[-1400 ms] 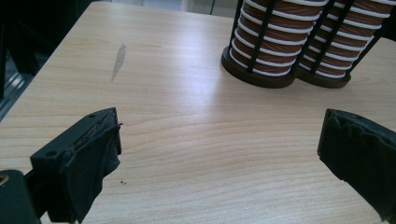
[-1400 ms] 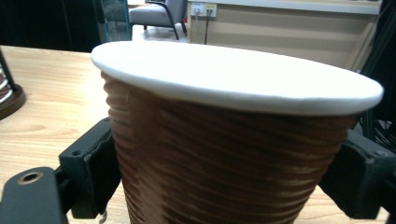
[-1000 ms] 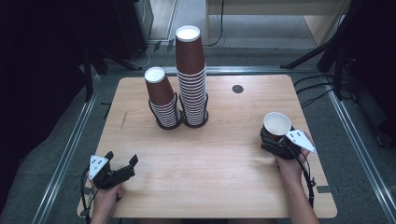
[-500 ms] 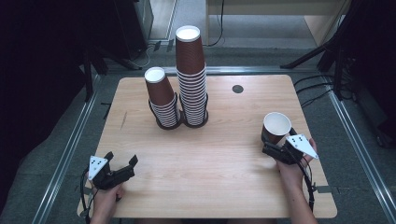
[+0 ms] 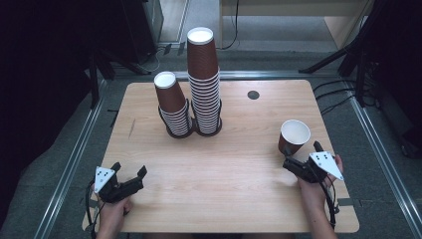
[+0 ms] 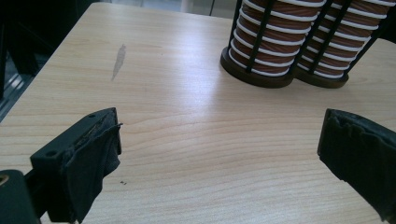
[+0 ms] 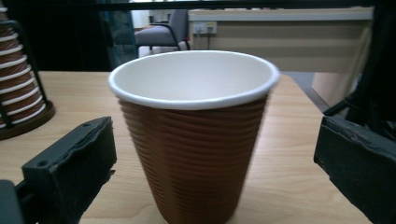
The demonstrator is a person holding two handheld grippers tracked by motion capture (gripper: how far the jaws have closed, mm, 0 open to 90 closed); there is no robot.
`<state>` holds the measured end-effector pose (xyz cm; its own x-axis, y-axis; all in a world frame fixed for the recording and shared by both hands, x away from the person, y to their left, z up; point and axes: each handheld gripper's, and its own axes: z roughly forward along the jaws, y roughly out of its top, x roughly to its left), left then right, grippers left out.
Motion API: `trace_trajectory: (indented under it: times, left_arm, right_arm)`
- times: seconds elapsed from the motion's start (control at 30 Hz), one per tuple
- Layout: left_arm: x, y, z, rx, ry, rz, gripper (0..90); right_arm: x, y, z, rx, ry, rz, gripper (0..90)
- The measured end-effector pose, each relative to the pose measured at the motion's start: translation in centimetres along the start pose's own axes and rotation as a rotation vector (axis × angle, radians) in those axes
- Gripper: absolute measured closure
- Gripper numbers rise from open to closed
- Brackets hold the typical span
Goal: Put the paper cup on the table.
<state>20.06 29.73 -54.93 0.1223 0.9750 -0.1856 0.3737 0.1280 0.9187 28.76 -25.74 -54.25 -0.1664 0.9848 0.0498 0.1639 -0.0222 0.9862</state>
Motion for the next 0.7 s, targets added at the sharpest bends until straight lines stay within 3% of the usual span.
trace_trajectory:
  times: [0.13,0.7]
  left_arm:
    - [0.0,0.0,0.1,0.002,-0.001,-0.003,0.0]
    - [-0.1,0.0,0.2,0.006,0.002,0.005,0.0]
  right_arm:
    - [-0.1,0.0,-1.0,0.012,-0.006,-0.029,0.0]
    - [-1.3,-0.2,-4.1,0.020,-0.042,-0.049,0.0]
